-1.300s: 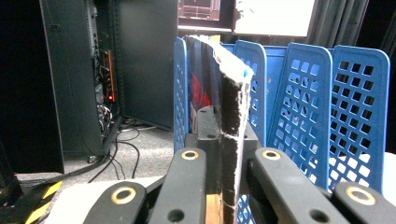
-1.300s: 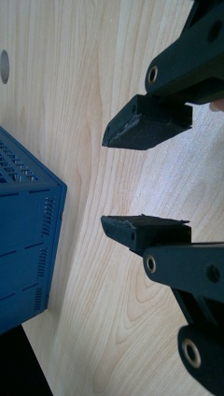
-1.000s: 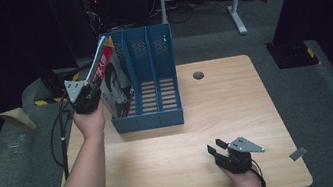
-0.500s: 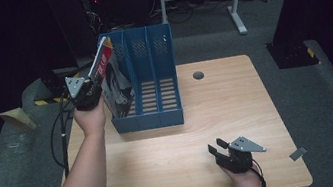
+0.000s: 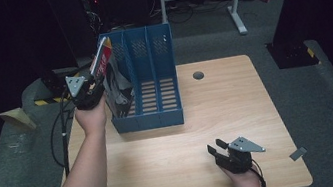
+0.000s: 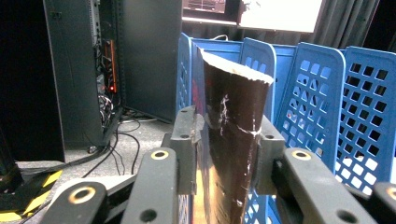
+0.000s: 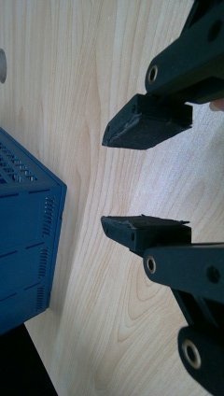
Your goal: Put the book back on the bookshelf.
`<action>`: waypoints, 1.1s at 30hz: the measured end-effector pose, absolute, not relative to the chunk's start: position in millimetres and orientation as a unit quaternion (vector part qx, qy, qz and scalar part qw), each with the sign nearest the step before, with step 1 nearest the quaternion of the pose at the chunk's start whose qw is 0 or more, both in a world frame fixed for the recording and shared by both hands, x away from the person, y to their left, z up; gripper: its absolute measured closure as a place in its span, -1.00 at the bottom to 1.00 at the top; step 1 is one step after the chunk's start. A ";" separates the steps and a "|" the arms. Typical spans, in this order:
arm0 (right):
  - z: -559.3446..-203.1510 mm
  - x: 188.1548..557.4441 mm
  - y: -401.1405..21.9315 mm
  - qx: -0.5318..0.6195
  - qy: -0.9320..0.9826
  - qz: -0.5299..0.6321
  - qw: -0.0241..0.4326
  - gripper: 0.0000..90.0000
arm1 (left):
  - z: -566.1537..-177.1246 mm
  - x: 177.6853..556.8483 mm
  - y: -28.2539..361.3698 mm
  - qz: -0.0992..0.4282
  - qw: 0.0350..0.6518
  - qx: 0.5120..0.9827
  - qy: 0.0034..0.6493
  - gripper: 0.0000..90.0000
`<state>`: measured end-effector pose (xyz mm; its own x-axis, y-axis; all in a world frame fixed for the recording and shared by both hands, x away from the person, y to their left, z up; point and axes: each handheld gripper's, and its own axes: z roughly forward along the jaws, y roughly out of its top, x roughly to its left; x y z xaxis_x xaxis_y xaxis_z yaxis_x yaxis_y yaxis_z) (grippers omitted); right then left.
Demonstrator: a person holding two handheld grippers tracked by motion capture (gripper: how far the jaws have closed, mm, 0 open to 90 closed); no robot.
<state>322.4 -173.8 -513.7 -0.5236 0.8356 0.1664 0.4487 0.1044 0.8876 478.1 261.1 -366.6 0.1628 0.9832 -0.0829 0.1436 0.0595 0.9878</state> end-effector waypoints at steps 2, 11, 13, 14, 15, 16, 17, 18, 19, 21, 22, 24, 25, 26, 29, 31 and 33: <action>-513.6 322.4 -174.0 0.448 0.717 0.498 0.195 0.22 | -366.6 478.3 261.6 0.400 0.522 0.556 0.508 0.40; -513.4 322.3 -173.3 0.446 0.717 0.499 0.194 0.22 | -365.1 477.2 261.2 0.396 0.515 0.567 0.506 0.19; -513.3 322.0 -172.8 0.448 0.717 0.498 0.193 0.22 | -364.3 477.5 261.9 0.391 0.517 0.567 0.509 0.17; -513.3 322.1 -172.8 0.448 0.717 0.498 0.193 0.22 | -363.6 477.8 262.3 0.389 0.516 0.568 0.510 0.17; -513.2 322.1 -172.9 0.447 0.717 0.498 0.194 0.22 | -362.7 477.9 262.3 0.388 0.516 0.568 0.511 0.16; -513.2 322.2 -172.9 0.446 0.717 0.498 0.195 0.22 | -361.9 477.6 262.1 0.388 0.518 0.566 0.512 0.16; -513.2 322.2 -172.9 0.446 0.717 0.498 0.195 0.22 | -361.1 477.2 262.4 0.389 0.519 0.565 0.511 0.16; -513.1 322.1 -172.9 0.446 0.717 0.498 0.195 0.22 | -360.6 476.9 262.6 0.388 0.519 0.563 0.512 0.15; -513.0 322.2 -173.0 0.445 0.718 0.498 0.196 0.22 | -360.4 476.8 262.8 0.388 0.519 0.564 0.513 0.15; -512.9 322.2 -173.0 0.445 0.718 0.498 0.196 0.22 | -360.5 476.8 263.6 0.386 0.516 0.565 0.515 0.13; -513.0 322.2 -173.0 0.445 0.718 0.499 0.195 0.22 | -360.6 477.1 264.2 0.384 0.515 0.565 0.518 0.12; -512.9 321.9 -172.7 0.446 0.717 0.499 0.194 0.22 | -360.8 477.3 264.7 0.382 0.514 0.565 0.520 0.08; -512.9 321.9 -172.6 0.446 0.717 0.499 0.195 0.22 | -360.7 477.4 265.0 0.382 0.513 0.566 0.520 0.06; -512.8 321.9 -172.6 0.446 0.717 0.499 0.194 0.22 | -360.6 477.4 265.3 0.382 0.513 0.565 0.521 0.04; -512.8 321.9 -172.7 0.446 0.717 0.499 0.194 0.22 | -360.2 477.9 266.5 0.380 0.514 0.563 0.524 -0.01; -512.8 321.9 -172.6 0.446 0.717 0.499 0.194 0.22 | -359.9 478.8 267.4 0.377 0.511 0.566 0.526 -0.07; -512.8 321.8 -172.5 0.446 0.717 0.499 0.194 0.22 | -359.3 480.1 267.4 0.374 0.504 0.572 0.528 -0.15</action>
<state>321.8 -172.5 -512.8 -0.5261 0.8341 0.1660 0.4462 0.1045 0.8888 480.1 267.4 -359.3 0.1627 0.9812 -0.1034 0.2264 0.0649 0.9719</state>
